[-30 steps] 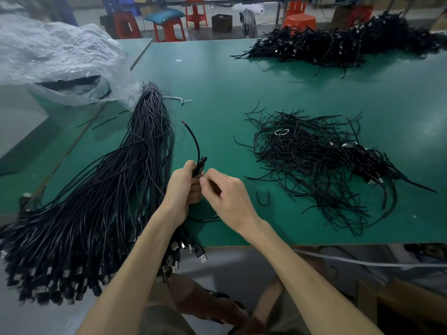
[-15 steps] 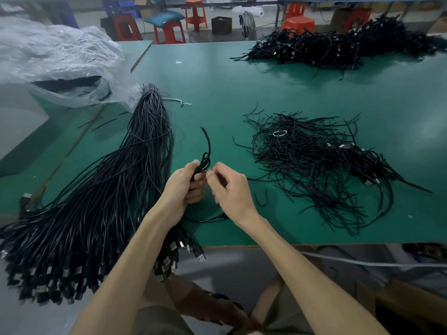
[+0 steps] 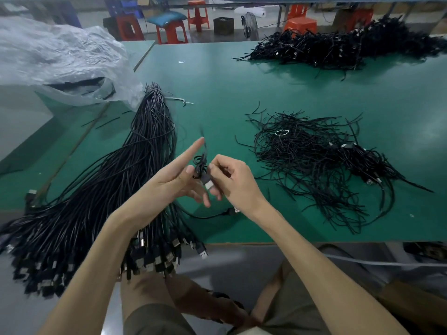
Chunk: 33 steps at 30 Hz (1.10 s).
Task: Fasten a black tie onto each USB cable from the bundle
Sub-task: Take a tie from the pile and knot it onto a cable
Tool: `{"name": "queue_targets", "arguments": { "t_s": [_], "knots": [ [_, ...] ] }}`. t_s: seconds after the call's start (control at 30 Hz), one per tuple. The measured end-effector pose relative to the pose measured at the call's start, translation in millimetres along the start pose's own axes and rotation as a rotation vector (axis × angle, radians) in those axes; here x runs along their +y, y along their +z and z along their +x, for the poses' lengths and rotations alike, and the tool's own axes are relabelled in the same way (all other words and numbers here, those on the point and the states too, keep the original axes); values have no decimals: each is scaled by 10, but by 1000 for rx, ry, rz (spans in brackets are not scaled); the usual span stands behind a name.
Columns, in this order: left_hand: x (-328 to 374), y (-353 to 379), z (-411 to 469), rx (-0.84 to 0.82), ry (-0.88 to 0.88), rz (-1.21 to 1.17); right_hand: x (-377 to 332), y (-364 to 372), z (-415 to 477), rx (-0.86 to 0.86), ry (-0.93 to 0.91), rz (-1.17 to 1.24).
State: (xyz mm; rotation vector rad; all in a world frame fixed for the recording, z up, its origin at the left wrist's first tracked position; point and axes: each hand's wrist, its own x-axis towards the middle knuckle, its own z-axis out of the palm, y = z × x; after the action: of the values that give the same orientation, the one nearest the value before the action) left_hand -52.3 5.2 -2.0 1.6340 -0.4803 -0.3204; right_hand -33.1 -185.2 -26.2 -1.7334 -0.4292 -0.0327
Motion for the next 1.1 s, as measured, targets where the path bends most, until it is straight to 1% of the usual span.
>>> {"name": "queue_targets", "arguments": {
  "t_s": [0.1,0.17,0.27,0.33,0.4,0.47,0.53,0.6,0.7,0.77,0.83,0.9,0.97,1.03,1.1],
  "knots": [
    [65,-48,-13,-105,33,36,-43,-57,29,-91,39,127],
    [81,-68,13,-89,42,94,-58,-81,29,-106,63,158],
    [80,-38,81,27,40,233,-56,-106,11,-91,68,153],
    [46,12,132,148,34,400,-51,-126,-3,-85,74,139],
    [-4,62,172,283,73,582,-49,-139,-20,-97,73,145],
    [-28,120,206,371,128,643,-59,-139,-31,-107,63,146],
    [-33,165,235,413,145,633,-77,-137,-32,-101,49,126],
    [-24,196,253,416,126,595,-98,-139,-36,-80,23,80],
    [21,241,285,418,5,514,-137,-157,-66,-31,-43,-70],
    [77,279,307,433,-124,382,-154,-172,-86,8,-116,-259],
    [121,290,319,424,-238,204,-184,-181,-104,55,-252,-503],
    [164,291,312,393,-303,140,-230,-176,-130,123,-443,-765],
    [183,300,295,354,-331,121,-230,-174,-159,166,-573,-926],
    [197,284,268,315,-329,112,-208,-180,-183,167,-575,-940],
    [196,223,227,245,-286,94,-191,-202,-207,133,-499,-885]
  ]
}}
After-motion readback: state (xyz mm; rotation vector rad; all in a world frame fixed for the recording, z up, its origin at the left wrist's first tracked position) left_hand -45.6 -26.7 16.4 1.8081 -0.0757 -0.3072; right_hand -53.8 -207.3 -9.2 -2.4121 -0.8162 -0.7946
